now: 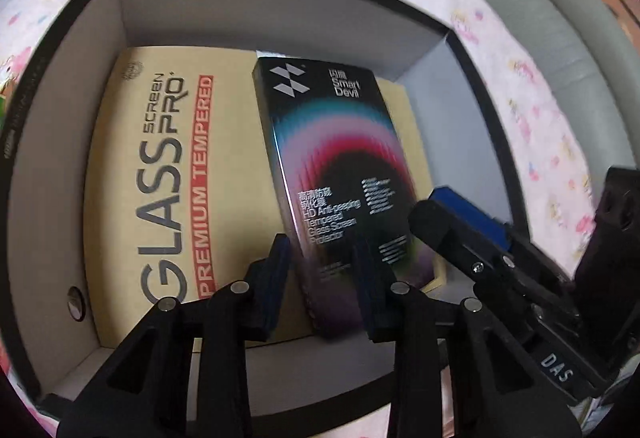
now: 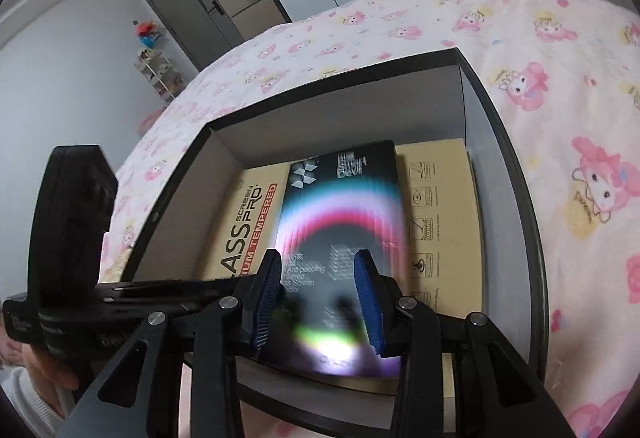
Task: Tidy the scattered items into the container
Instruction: 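Lower the Smart Devil box into the DAPHNE box and open the left gripper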
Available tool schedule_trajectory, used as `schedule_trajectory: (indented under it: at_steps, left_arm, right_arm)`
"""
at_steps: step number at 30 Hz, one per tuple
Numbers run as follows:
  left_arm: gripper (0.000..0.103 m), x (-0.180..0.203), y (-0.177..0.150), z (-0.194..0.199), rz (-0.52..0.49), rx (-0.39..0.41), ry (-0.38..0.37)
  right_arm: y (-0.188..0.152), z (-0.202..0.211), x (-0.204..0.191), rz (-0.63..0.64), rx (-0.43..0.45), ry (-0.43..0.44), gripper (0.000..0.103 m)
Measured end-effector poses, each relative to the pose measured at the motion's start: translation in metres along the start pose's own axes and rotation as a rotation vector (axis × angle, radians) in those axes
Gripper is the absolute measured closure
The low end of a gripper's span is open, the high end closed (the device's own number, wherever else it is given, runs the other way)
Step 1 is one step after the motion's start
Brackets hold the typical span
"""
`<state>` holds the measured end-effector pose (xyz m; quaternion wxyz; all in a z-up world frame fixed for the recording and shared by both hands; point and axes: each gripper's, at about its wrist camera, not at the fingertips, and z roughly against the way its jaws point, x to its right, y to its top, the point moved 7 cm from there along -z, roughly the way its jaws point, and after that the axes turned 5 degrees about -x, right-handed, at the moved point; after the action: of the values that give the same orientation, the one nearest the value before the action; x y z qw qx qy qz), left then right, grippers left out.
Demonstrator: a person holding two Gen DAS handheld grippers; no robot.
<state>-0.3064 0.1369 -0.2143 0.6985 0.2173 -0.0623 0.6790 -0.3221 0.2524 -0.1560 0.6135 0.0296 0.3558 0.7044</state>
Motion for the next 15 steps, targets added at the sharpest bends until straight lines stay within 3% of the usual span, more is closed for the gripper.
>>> schedule_trajectory:
  at_steps: [3,9,10,12,15]
  left_arm:
    - [0.073,-0.002,-0.001,-0.001,0.010,0.006,0.043]
    - [0.070,-0.031,0.006,0.023,0.115,0.116,0.252]
    - [0.065,-0.041,0.005,0.023,0.144,0.095,0.333]
    - [0.063,-0.051,0.003,0.016,0.177,0.036,0.401]
    - [0.062,-0.047,0.002,0.011,0.144,0.006,0.418]
  right_arm:
    - [-0.003,0.001,0.002,0.016,0.002,-0.032,0.070]
    - [-0.003,0.004,0.005,0.050,0.021,-0.140,0.070]
    - [-0.003,0.003,0.005,0.063,0.022,-0.167,0.070]
    - [-0.004,0.000,0.005,0.084,0.015,-0.199,0.070]
    - [-0.005,-0.001,0.006,0.098,0.006,-0.206,0.069]
